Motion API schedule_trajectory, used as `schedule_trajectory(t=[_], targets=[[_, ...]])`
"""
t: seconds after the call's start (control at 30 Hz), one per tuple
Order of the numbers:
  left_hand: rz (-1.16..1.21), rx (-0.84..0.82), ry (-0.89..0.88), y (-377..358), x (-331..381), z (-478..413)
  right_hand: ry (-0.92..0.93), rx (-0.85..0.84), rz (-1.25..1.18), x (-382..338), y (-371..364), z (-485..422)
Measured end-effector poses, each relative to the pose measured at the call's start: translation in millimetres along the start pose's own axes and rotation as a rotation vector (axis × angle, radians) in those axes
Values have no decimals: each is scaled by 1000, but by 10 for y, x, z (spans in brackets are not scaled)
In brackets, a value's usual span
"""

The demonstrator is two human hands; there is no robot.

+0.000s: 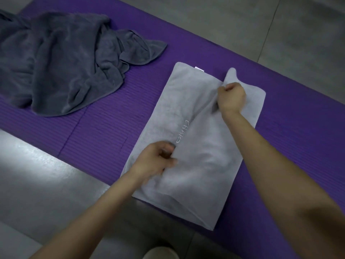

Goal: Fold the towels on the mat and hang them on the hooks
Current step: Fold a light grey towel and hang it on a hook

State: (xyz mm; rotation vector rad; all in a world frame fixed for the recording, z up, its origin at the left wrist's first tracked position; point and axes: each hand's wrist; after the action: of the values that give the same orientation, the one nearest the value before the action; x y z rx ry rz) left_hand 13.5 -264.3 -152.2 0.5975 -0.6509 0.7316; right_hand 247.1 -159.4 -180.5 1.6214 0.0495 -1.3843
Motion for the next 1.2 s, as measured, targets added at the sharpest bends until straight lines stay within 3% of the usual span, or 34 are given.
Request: schedule_trajectory(t=[0.17,0.33,0.4,0.5,0.63,0.73,0.83,1.03,1.2], targets=[[145,61,23,375,-201,273,146,-38,-223,-487,-60,134],[9,237,146,499,-567,292,57,-473,-141,-577,-718,394],[-59,307,125,456,-648,276,68,-507,-118,-431,-735,439],[-118,386,90,407,-663,287,149,-269,-104,-240,-331,472],[-294,411,89,359,-685,311,127,84,275,344,403,315],[-393,465,97,333,-721,293,13,-80,208,556,498,181],[-444,494,105,305,-745,257,87,-207,197,523,402,134],[-605,474,9,310,-637,67,-103,-10,89,815,791,249],[-866,293,-314,181,-81,-468,-414,279,-29,1475,1648,852]])
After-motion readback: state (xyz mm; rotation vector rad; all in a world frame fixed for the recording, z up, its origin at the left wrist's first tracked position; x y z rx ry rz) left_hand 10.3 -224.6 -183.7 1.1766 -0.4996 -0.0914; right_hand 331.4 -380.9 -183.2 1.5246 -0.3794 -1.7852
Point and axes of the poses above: each hand's wrist, its own z-axis away from the middle knuckle, its own y-axis out of the back of the hand, x = y × z, and after that the axes turned 9 degrees about -z, right-handed
